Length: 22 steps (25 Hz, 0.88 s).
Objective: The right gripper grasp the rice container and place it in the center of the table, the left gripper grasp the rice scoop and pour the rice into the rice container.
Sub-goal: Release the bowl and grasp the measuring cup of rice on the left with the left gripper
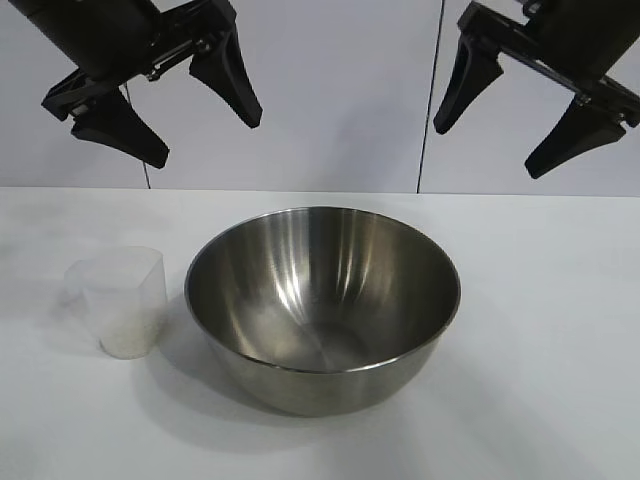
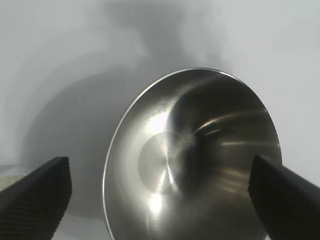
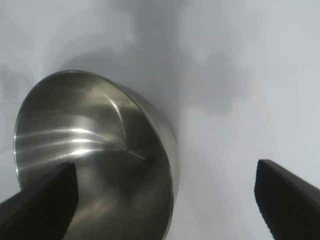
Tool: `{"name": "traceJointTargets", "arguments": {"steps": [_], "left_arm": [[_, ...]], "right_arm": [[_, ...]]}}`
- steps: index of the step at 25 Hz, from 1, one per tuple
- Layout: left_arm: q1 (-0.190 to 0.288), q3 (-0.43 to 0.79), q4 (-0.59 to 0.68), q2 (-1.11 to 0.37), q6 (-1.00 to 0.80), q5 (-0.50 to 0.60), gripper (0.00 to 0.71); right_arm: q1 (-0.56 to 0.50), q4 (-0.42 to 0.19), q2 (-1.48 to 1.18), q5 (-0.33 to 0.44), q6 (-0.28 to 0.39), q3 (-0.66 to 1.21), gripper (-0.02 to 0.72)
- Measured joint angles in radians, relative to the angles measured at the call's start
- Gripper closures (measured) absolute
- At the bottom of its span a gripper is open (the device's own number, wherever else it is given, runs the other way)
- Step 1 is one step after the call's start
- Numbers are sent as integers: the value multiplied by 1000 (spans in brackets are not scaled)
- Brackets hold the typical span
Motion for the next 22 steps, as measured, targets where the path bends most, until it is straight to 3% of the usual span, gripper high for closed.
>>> {"name": "traceJointTargets", "arguments": {"steps": [9,14,18,22], "left_arm": [[0,0,7,-48,112,-30,23],[0,10,120,-177,118,-53,25],[0,92,214,-316,103,-145,25],[0,255,257,-460,99,-294,25]], "right_arm": [[-3,1,-2,2,-2,-1,42],[-3,1,-2,2,-6,-1,42],[-3,1,-2,2,-13,-1,42],[-3,1,-2,2,-14,-1,42]]}}
